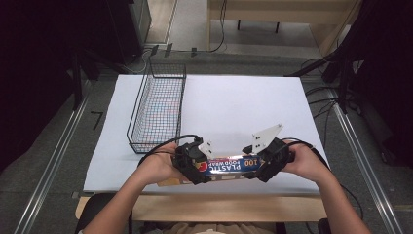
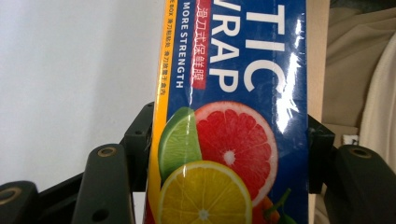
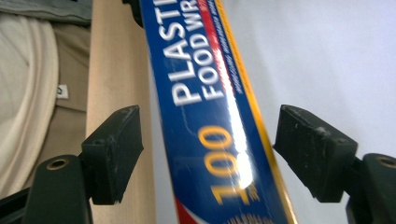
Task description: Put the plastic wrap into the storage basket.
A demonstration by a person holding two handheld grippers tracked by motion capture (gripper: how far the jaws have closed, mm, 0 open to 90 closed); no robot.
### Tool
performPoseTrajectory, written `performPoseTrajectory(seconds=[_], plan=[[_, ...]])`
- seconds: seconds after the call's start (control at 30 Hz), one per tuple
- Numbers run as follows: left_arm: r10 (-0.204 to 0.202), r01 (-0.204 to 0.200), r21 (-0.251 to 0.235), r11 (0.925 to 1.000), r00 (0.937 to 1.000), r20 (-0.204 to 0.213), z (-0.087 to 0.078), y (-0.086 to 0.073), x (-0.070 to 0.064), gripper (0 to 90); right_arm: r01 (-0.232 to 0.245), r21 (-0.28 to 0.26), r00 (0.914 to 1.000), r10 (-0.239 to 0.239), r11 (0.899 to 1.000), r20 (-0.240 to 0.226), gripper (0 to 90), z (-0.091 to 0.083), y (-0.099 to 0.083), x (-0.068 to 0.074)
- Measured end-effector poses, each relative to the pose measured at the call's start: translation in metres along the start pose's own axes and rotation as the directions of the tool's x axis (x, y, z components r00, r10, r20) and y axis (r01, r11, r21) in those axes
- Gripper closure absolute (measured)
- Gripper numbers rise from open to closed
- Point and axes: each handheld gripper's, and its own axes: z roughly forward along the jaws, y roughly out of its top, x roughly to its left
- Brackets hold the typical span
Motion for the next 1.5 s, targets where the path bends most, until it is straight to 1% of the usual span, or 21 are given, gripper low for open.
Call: performPoseTrajectory(seconds=[0.13,0.2,0.3,0.33,0.37,0.43,0.47,0.53,0.57,0.6,0.63,0.67,0.8,0.97,1.07,1.17,1.23,1.3,1.37,1.43,1.5], plan=[[-0.02,0.02,0.006,0.9998,0.9998,0.002,0.0,-0.003,0.002,39.7,-0.009,-0.013,0.9996,0.01,1.0,0.026,22.1,-0.005,-0.005,-0.001],[-0.035,0.035,0.011,0.9993,0.9994,0.003,0.0,-0.005,0.006,39.7,-0.036,-0.027,0.9979,0.037,0.999,0.054,20.7,-0.01,-0.009,-0.004],[-0.065,0.065,0.013,0.9978,0.9979,0.006,0.0,-0.009,0.009,39.7,-0.044,-0.033,0.9971,0.046,0.998,0.061,19.1,-0.014,-0.013,-0.007],[-0.065,0.065,0.011,0.9978,0.9979,0.0,-0.001,-0.009,0.01,39.7,-0.069,-0.021,0.993,0.071,0.997,0.095,18.7,-0.016,-0.017,-0.011],[-0.067,0.067,0.013,0.9977,0.9978,-0.002,-0.001,-0.01,0.011,39.7,-0.069,-0.021,0.993,0.071,0.997,0.095,18.7,-0.016,-0.017,-0.011],[-0.082,0.082,0.012,0.9965,0.9966,-0.007,-0.003,-0.012,0.013,39.7,-0.103,-0.015,0.9835,0.104,0.995,0.148,18.7,-0.02,-0.024,-0.018],[-0.082,0.082,0.012,0.9965,0.9966,-0.007,-0.003,-0.012,0.013,39.6,-0.103,-0.015,0.9835,0.104,0.995,0.148,18.7,-0.02,-0.024,-0.018],[-0.089,0.089,0.008,0.996,0.9958,-0.022,-0.004,-0.014,0.016,39.6,-0.129,-0.044,0.9757,0.135,0.991,0.173,18.7,-0.025,-0.032,-0.022],[-0.089,0.089,0.008,0.996,0.9958,-0.022,-0.004,-0.014,0.016,39.6,-0.129,-0.044,0.9757,0.135,0.991,0.173,18.7,-0.025,-0.032,-0.022],[-0.098,0.098,0.007,0.9952,0.9946,-0.036,-0.005,-0.014,0.016,39.6,-0.136,-0.049,0.9743,0.143,0.989,0.174,18.7,-0.026,-0.033,-0.023],[-0.116,0.116,0.0,0.9932,0.9925,-0.039,-0.006,-0.016,0.019,39.7,-0.153,-0.064,0.9685,0.163,0.986,0.189,18.7,-0.028,-0.039,-0.025],[-0.116,0.116,0.0,0.9932,0.9925,-0.039,-0.006,-0.016,0.019,39.6,-0.153,-0.064,0.9685,0.163,0.986,0.189,18.7,-0.028,-0.039,-0.025],[-0.149,0.149,-0.012,0.9888,0.9876,-0.048,-0.01,-0.018,0.022,39.6,-0.182,-0.082,0.9554,0.196,0.98,0.221,18.7,-0.029,-0.048,-0.029],[-0.185,0.183,-0.032,0.9825,0.9813,-0.052,-0.016,-0.021,0.025,39.6,-0.214,-0.098,0.943,0.232,0.972,0.239,18.7,-0.03,-0.058,-0.033],[-0.194,0.192,-0.037,0.9807,0.9791,-0.062,-0.02,-0.023,0.027,39.6,-0.218,-0.102,0.9382,0.237,0.971,0.252,18.6,-0.03,-0.064,-0.034],[-0.206,0.203,-0.044,0.9782,0.9767,-0.062,-0.025,-0.025,0.028,39.5,-0.221,-0.118,0.9281,0.246,0.968,0.28,18.4,-0.028,-0.069,-0.035],[-0.221,0.217,-0.052,0.9747,0.9729,-0.07,-0.028,-0.025,0.027,39.5,-0.232,-0.123,0.9248,0.258,0.965,0.28,18.4,-0.026,-0.072,-0.035],[-0.222,0.218,-0.056,0.9743,0.9724,-0.073,-0.031,-0.026,0.028,39.5,-0.238,-0.129,0.9295,0.265,0.962,0.257,18.4,-0.022,-0.076,-0.035],[-0.221,0.217,-0.063,0.9741,0.9724,-0.074,-0.034,-0.028,0.028,39.5,-0.233,-0.127,0.9328,0.258,0.964,0.251,18.3,-0.02,-0.077,-0.035],[-0.219,0.213,-0.072,0.9744,0.9727,-0.078,-0.036,-0.029,0.028,39.5,-0.231,-0.125,0.9326,0.256,0.965,0.254,18.1,-0.015,-0.081,-0.035],[-0.234,0.227,-0.086,0.9702,0.9691,-0.079,-0.039,-0.031,0.029,39.5,-0.258,-0.129,0.9203,0.284,0.958,0.269,18.1,-0.008,-0.085,-0.038]])
